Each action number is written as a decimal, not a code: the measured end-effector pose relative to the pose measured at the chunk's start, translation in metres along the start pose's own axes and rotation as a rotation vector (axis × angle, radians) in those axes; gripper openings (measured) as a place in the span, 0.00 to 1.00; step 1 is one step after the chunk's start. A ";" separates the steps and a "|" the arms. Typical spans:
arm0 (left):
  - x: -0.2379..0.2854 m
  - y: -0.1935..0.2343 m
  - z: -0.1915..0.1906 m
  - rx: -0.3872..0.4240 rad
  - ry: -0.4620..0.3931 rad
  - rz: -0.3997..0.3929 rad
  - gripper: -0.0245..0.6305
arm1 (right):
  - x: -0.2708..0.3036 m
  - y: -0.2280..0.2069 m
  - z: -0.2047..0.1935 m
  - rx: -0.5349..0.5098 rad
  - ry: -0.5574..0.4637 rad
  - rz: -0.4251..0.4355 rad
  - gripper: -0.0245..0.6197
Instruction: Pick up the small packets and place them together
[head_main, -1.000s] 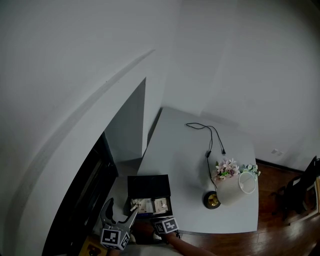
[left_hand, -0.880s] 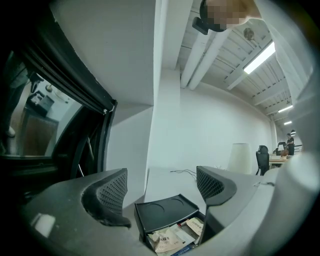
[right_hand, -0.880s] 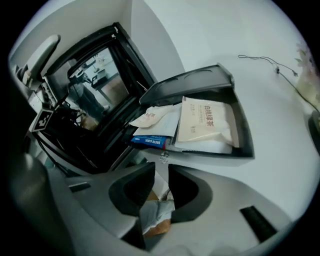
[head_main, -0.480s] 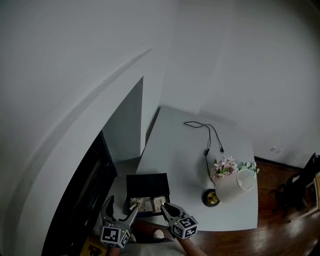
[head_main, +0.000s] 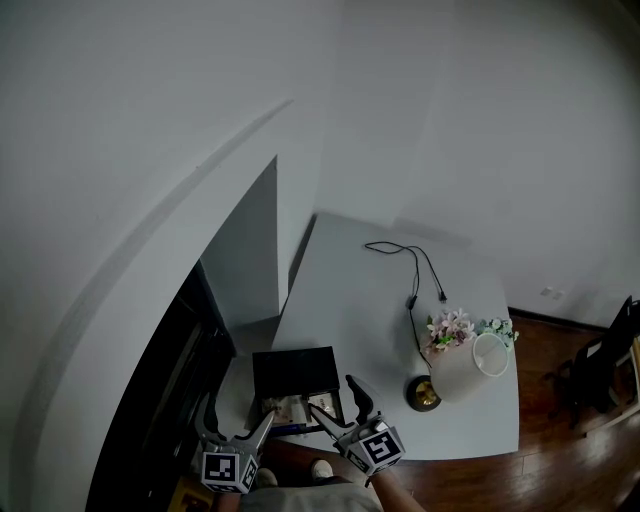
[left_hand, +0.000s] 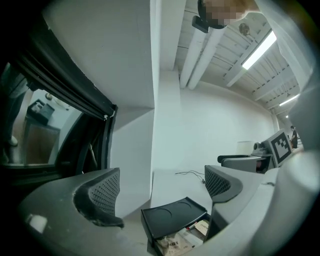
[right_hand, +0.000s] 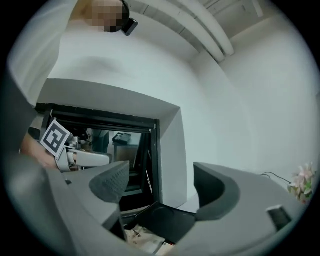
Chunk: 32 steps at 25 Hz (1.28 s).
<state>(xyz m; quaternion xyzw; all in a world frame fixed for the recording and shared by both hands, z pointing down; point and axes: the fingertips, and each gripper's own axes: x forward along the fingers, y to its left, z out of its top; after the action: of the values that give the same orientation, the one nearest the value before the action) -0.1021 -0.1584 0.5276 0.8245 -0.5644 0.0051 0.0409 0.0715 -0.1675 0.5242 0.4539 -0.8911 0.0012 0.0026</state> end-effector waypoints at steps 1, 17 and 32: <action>0.000 0.002 -0.001 0.001 0.010 0.008 0.83 | -0.001 0.002 0.001 -0.006 0.001 0.006 0.68; -0.007 0.015 0.000 -0.035 -0.014 0.046 0.77 | 0.016 0.033 -0.042 -0.056 0.174 0.214 0.61; -0.027 0.022 -0.009 -0.040 0.040 0.066 0.70 | 0.059 0.118 -0.238 -0.386 0.785 0.583 0.52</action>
<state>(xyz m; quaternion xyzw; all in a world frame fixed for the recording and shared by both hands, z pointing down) -0.1319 -0.1402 0.5368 0.8041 -0.5904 0.0114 0.0684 -0.0577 -0.1443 0.7628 0.1437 -0.8962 0.0077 0.4196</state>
